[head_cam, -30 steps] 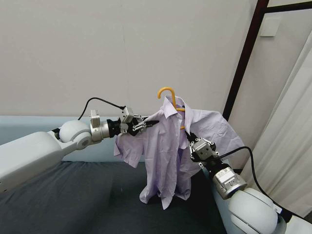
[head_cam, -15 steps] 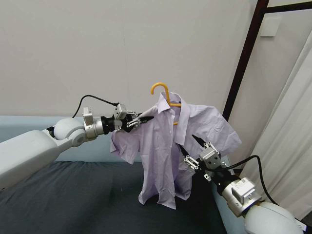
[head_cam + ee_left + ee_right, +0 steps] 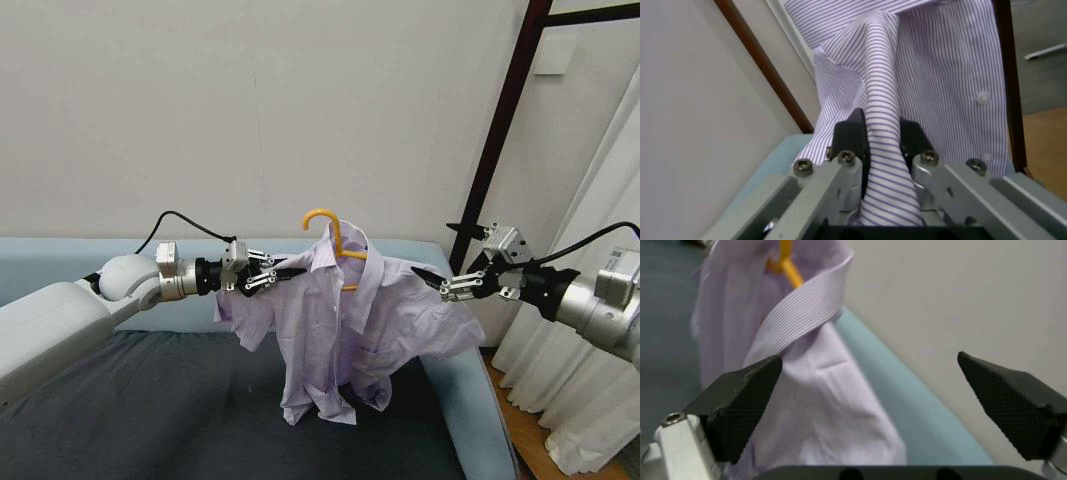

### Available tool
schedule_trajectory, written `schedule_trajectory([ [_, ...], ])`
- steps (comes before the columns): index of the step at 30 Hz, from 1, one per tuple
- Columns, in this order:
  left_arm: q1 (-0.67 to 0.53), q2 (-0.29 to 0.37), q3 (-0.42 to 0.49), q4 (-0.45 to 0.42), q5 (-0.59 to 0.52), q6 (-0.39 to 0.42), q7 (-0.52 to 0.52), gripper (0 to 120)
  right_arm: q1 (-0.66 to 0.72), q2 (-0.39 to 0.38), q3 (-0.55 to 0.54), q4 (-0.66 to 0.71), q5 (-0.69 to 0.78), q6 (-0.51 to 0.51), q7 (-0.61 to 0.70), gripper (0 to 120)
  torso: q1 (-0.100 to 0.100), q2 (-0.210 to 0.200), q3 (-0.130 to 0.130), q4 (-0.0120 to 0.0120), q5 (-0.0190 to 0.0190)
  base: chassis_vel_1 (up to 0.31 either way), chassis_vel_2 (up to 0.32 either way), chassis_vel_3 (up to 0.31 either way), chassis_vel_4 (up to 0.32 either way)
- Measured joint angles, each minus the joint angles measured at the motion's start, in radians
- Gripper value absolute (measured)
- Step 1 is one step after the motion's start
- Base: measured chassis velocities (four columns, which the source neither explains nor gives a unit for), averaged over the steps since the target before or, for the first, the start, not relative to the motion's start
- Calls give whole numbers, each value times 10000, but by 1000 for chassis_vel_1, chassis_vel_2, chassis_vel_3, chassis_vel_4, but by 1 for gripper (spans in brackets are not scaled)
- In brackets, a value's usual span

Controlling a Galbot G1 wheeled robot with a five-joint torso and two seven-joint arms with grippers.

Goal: Pick up the clothes from the sofa and hang them on the clothes hanger.

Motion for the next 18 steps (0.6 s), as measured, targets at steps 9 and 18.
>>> schedule_trajectory([
  [9, -33, -664, 163, -2, 9, -93, 170, 7, 1130, -772, -1611, -72, 101, -277, -744, 100, 1, -1, 1, -3, 0, 0, 0, 0, 0],
  [18, -112, -751, 286, -110, 79, -157, 270, 7, 815, -1033, -1617, -304, 52, -308, -728, 79, 1, -1, 0, 0, 3, 0, 0, 0, 0],
])
